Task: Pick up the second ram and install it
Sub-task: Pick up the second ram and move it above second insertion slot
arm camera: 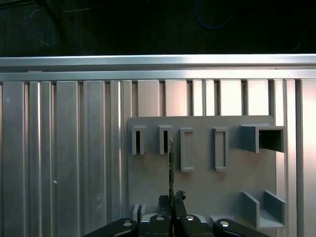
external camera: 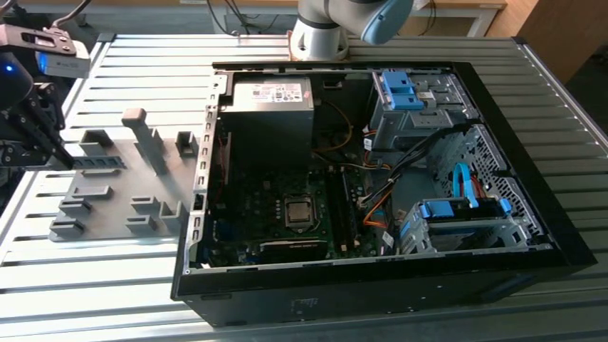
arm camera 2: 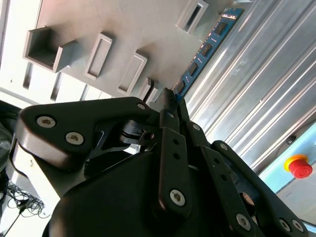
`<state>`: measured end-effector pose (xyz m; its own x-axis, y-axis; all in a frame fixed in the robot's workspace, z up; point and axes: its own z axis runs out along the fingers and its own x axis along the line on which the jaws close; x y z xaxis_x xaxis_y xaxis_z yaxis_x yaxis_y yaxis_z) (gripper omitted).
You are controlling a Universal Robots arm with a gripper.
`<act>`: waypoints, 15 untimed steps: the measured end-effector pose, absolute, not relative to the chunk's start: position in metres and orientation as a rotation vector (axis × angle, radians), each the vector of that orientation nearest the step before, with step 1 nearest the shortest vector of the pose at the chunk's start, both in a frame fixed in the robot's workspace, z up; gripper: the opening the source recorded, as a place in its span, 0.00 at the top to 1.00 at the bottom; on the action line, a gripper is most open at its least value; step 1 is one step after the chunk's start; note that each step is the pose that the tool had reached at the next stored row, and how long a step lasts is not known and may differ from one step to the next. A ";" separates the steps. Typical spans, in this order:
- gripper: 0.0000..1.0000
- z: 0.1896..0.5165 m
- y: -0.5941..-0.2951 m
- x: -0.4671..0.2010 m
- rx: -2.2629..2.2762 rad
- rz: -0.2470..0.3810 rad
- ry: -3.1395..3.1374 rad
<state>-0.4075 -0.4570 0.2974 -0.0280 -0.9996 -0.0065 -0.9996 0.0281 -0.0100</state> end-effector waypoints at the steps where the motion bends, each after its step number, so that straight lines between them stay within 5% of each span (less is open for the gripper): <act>1: 0.86 0.298 -0.457 -0.407 -2.182 -0.004 2.244; 15: 0.86 0.307 -0.457 -0.407 -2.182 -0.004 2.244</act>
<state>-0.4075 -0.4570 0.3071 -0.0280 -0.9996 -0.0064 -0.9996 0.0281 -0.0099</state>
